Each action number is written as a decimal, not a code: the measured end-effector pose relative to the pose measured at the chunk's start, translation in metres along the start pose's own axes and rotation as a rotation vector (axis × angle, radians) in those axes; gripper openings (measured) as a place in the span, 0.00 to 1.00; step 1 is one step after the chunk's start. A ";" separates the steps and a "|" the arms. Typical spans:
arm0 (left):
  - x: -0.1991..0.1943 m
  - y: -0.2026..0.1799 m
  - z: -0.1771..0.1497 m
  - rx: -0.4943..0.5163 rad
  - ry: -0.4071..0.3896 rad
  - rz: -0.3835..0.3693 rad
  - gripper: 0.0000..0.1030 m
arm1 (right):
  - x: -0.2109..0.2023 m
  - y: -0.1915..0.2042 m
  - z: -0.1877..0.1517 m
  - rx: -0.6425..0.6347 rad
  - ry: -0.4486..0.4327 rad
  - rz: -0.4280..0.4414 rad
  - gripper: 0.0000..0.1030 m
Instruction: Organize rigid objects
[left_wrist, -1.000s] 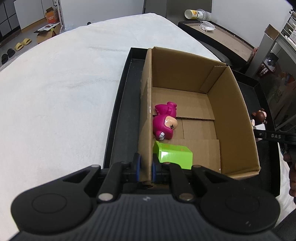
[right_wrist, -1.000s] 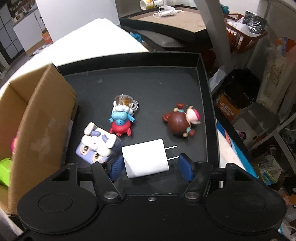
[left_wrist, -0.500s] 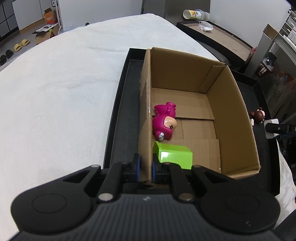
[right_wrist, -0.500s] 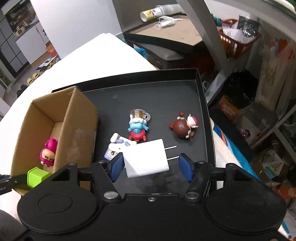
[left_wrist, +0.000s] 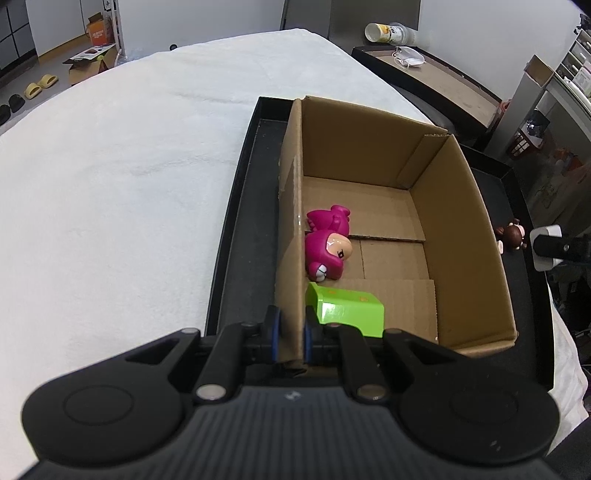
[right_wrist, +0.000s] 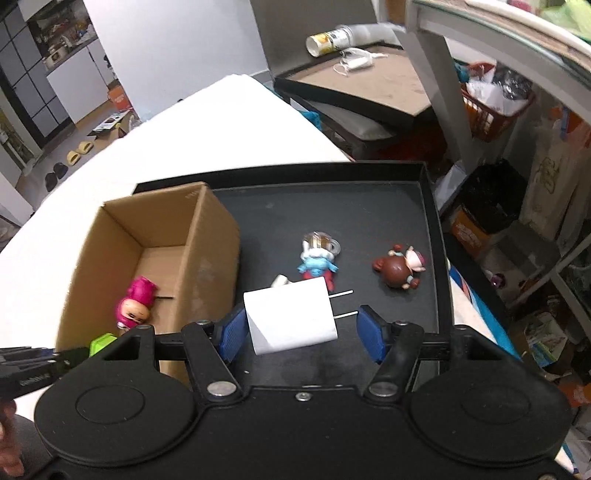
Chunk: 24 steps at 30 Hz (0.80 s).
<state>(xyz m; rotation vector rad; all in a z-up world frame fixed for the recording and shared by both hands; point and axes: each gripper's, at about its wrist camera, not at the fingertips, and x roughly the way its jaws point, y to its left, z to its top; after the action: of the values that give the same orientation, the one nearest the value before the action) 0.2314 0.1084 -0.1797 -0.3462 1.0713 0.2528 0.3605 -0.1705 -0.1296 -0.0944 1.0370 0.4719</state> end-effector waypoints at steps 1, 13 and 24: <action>0.000 0.000 0.000 0.000 0.000 0.000 0.11 | -0.001 0.003 0.001 -0.006 -0.003 0.000 0.60; -0.001 0.002 0.000 -0.002 -0.002 -0.011 0.12 | -0.009 0.044 0.014 -0.063 -0.030 0.029 0.61; -0.001 0.003 0.000 0.003 -0.002 -0.015 0.12 | -0.002 0.083 0.031 -0.103 -0.047 0.085 0.61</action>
<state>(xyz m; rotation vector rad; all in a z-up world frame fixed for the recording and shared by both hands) 0.2304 0.1111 -0.1792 -0.3514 1.0667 0.2381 0.3499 -0.0875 -0.0995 -0.1311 0.9732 0.6022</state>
